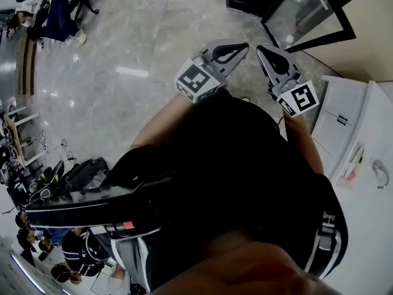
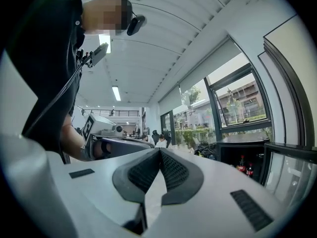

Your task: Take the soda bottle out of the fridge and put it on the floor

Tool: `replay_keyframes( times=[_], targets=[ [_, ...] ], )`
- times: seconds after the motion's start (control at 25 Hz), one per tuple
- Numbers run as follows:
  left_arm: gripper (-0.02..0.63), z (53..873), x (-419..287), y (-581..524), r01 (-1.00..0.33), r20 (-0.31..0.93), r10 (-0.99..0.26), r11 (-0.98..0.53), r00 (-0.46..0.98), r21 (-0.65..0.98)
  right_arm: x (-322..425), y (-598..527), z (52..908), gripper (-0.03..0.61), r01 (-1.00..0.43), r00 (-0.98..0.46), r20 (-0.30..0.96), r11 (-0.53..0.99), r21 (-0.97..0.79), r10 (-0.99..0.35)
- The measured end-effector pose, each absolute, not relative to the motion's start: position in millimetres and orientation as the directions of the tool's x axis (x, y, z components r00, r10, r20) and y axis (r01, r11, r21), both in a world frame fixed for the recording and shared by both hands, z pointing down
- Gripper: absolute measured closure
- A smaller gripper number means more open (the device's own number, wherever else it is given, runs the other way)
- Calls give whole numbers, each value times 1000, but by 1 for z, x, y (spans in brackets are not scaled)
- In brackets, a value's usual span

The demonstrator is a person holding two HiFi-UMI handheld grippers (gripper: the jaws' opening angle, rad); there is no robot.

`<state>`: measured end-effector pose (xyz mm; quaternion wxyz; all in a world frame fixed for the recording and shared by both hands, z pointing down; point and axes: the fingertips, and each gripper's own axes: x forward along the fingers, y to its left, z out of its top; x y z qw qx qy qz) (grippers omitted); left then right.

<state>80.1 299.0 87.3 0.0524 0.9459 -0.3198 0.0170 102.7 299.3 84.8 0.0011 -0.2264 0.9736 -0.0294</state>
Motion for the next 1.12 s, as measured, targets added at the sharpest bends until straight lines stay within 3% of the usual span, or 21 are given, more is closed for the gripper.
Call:
replay_keyframes(
  times=[0.72,1.12],
  targets=[
    [618,86,-14,187,-524,21,-526,-842,850,129,19,191,89,566,-579,-815,48,811,-80,-577],
    [618,90,-4,131,-546,35,-546,-830,837,117,31,135,94,566,-554,-833,34,829,-75,-553]
  ],
)
